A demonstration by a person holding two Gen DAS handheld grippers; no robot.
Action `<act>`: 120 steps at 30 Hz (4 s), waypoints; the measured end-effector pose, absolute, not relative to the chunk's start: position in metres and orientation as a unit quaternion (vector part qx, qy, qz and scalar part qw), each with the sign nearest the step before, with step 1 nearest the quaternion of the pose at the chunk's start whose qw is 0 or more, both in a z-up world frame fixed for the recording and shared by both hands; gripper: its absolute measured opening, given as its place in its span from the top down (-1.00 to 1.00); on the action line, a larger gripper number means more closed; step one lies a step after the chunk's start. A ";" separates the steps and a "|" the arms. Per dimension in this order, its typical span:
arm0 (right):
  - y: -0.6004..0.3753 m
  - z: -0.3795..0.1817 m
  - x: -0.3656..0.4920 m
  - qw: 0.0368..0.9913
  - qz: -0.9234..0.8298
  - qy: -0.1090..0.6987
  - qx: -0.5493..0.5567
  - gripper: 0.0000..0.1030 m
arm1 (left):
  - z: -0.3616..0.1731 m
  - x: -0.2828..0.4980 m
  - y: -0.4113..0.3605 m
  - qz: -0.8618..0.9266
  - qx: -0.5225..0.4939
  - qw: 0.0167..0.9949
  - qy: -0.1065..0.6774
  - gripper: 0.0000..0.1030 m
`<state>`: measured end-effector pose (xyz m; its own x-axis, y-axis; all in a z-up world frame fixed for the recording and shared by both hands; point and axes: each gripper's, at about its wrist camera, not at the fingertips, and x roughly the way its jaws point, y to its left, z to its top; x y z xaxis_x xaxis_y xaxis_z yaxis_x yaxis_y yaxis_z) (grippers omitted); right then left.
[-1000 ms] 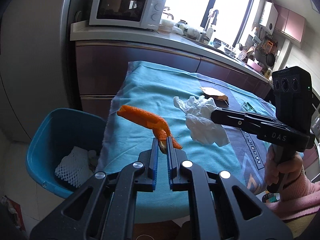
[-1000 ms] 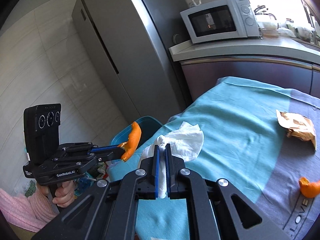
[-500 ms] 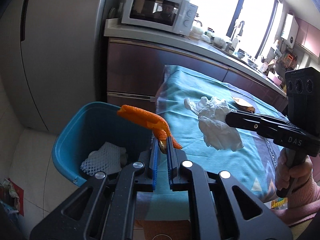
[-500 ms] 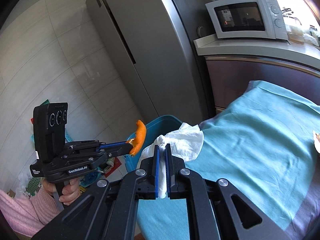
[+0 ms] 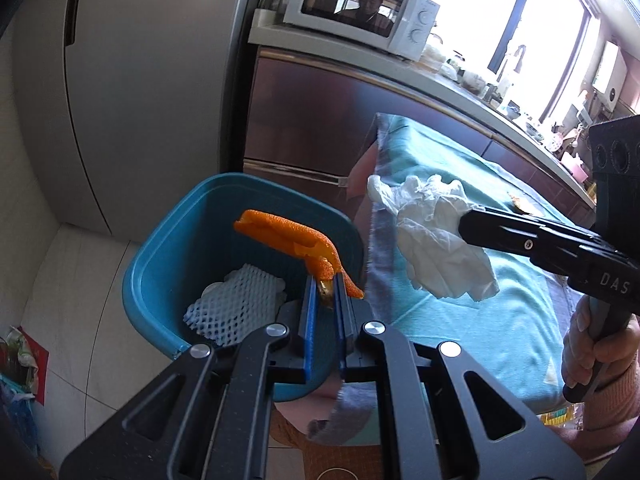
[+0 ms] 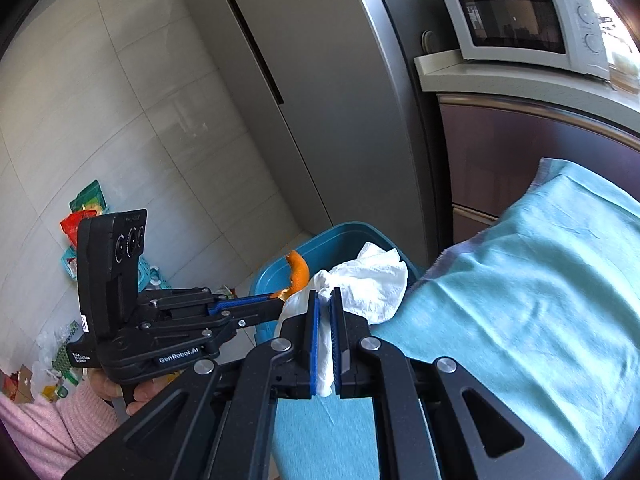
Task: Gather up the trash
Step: 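Carry the orange peel and tissue to the teal bin and release both, then move both open tools back over the table, then grasp the curved orange peel with the left tool while the right tool grasps a green-printed wrapper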
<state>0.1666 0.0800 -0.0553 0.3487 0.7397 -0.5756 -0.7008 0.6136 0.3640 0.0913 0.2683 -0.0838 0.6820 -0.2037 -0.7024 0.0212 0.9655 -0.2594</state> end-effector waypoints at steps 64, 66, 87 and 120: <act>-0.158 -0.057 0.111 0.907 0.221 0.341 0.116 0.26 | -0.070 0.104 0.093 -0.257 -0.066 0.895 0.359 0.28; -0.188 -0.060 0.097 0.913 0.184 0.338 0.132 0.25 | -0.072 0.103 0.077 -0.272 -0.060 0.889 0.363 0.27; -0.332 -0.123 0.001 0.898 0.033 0.354 0.260 -0.08 | -0.082 0.144 -0.076 -0.356 -0.001 0.838 0.413 0.08; -0.327 -0.123 0.023 0.898 0.086 0.329 0.279 0.49 | -0.097 0.179 -0.140 -0.343 0.007 0.827 0.446 0.42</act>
